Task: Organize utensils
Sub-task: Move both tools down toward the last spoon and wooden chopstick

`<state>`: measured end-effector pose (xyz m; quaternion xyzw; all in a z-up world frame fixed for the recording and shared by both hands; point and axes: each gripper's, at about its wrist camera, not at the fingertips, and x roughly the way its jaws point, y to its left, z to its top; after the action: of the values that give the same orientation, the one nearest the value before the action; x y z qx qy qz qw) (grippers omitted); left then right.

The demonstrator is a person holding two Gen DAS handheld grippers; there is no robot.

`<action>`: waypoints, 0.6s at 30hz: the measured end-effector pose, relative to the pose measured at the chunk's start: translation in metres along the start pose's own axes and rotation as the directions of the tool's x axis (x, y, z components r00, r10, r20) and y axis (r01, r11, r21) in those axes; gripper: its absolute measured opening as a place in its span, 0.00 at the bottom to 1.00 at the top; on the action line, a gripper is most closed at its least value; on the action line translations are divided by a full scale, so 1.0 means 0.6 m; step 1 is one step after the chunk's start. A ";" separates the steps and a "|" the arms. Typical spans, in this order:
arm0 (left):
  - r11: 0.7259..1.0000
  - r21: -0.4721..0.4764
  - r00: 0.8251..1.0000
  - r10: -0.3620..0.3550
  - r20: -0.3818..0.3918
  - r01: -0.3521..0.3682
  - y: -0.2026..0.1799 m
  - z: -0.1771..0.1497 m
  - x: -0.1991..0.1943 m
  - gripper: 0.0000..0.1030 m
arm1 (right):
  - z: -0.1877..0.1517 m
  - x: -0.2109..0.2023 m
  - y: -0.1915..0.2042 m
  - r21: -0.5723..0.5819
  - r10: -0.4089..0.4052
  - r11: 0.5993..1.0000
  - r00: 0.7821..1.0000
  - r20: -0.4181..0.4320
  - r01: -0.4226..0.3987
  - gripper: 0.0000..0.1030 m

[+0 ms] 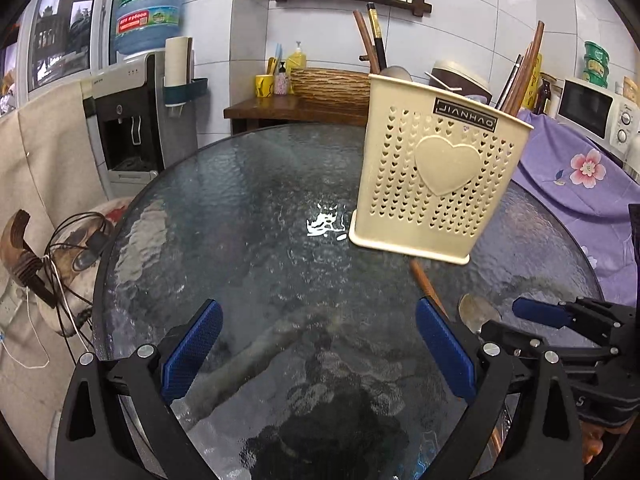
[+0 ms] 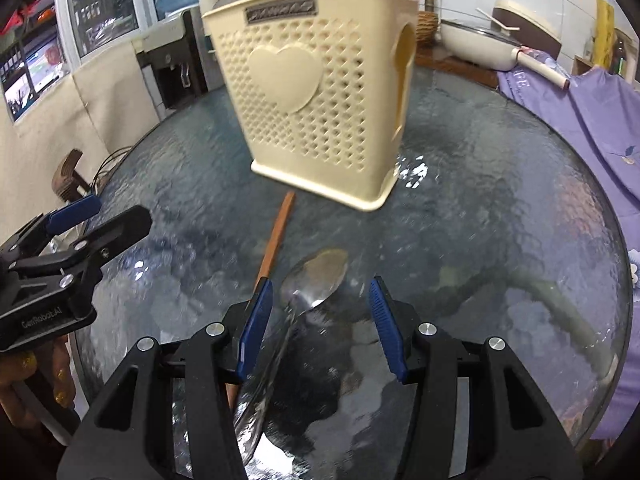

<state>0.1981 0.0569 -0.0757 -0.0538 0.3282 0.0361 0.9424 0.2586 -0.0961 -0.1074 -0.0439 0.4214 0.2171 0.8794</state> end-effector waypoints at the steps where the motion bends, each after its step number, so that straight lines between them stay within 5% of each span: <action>1: 1.000 -0.004 1.000 -0.002 -0.002 0.002 0.002 -0.002 0.000 0.92 | -0.003 0.001 0.002 -0.004 -0.002 1.000 1.000 -0.006 0.002 0.49; 18: 1.000 -0.005 1.000 -0.010 -0.018 0.009 0.004 -0.004 -0.002 0.92 | -0.003 0.030 0.018 -0.051 -0.067 0.997 0.996 -0.051 0.064 0.48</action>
<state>0.1957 0.0587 -0.0771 -0.0582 0.3362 0.0321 0.9394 0.2627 -0.0808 -0.1212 -0.0850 0.4371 0.1972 0.8734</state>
